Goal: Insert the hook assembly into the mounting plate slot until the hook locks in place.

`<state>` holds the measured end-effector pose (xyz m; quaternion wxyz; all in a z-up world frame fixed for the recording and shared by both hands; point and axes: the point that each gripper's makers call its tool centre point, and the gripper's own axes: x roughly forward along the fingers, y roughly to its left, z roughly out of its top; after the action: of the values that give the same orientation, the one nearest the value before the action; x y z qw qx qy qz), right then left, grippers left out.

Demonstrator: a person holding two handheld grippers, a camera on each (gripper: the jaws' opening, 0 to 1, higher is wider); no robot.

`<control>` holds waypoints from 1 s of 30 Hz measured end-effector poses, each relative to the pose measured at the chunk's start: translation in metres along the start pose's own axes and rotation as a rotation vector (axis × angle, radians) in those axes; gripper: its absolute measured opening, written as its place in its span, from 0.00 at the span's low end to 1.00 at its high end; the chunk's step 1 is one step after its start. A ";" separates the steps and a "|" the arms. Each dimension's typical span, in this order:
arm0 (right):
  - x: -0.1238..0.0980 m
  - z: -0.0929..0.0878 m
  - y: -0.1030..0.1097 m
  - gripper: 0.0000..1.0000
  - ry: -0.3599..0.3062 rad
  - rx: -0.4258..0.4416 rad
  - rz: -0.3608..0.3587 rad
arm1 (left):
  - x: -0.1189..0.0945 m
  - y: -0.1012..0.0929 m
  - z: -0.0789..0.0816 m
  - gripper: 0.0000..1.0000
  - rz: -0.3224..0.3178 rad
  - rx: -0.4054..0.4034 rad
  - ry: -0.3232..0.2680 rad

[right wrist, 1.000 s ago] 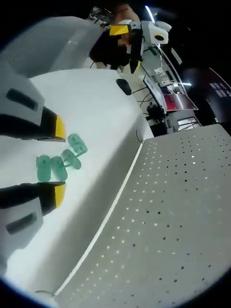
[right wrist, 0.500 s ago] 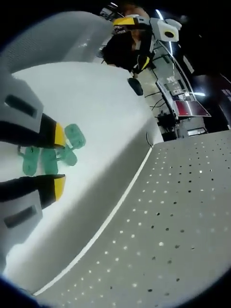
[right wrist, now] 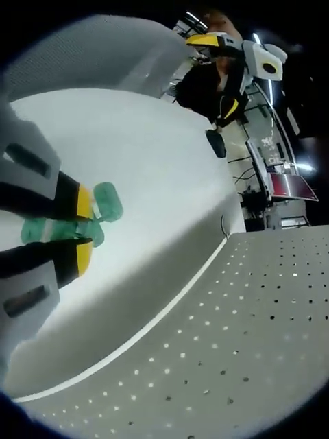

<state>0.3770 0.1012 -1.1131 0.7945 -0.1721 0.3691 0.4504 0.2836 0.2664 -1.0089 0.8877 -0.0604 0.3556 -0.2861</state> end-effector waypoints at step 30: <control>-0.025 0.001 -0.001 0.00 -0.020 0.080 -0.066 | -0.004 -0.010 0.007 0.98 -0.022 0.022 -0.009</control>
<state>0.3702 0.0862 -1.0938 0.8189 -0.1478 0.3730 0.4104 0.2814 0.2595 -0.9987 0.8867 -0.0560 0.3479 -0.2993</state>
